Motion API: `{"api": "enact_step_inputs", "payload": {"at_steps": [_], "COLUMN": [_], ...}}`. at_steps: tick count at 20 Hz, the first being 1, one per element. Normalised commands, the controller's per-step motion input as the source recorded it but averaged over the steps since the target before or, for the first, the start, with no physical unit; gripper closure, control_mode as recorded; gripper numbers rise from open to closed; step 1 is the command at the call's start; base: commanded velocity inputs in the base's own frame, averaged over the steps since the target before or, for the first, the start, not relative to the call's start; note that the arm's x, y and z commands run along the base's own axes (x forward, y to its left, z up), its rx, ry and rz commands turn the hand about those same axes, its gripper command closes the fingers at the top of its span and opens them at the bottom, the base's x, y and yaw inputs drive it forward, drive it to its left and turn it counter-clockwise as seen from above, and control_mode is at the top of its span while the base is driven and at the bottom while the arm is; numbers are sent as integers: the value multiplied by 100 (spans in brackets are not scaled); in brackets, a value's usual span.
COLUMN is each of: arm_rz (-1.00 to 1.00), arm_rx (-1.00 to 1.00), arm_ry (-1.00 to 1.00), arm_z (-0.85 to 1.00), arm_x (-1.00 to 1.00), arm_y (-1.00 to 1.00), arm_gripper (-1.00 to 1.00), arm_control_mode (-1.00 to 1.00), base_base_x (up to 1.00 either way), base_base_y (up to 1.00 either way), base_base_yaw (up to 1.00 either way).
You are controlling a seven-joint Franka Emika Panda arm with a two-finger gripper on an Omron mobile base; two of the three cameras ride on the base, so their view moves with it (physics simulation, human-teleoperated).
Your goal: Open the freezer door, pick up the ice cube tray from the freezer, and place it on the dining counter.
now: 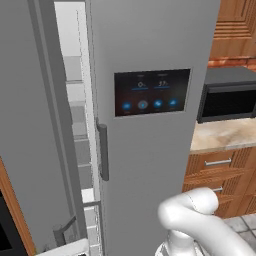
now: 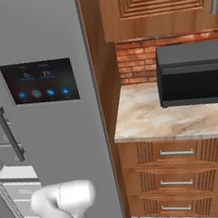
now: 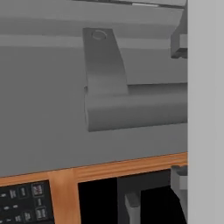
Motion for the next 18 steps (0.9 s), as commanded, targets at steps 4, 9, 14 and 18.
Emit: {"api": "enact_step_inputs", "payload": {"at_steps": [4,9,14,18], "arm_rz": [20,11,3,3], "arm_rx": [1,6,9,9], "arm_ry": [-5,1,6,9], "arm_z": [55,88,100,85], "arm_x": [-29,-3,-5,-2], "arm_y": [-17,-7,-18,-43], "arm_gripper": [-100,-100,-100,-100], "arm_control_mode": [-100,-100,-100,-100], "base_base_x": [0,0,0,0], "base_base_y": [0,0,0,0], "base_base_yaw": [0,0,0,0]}}
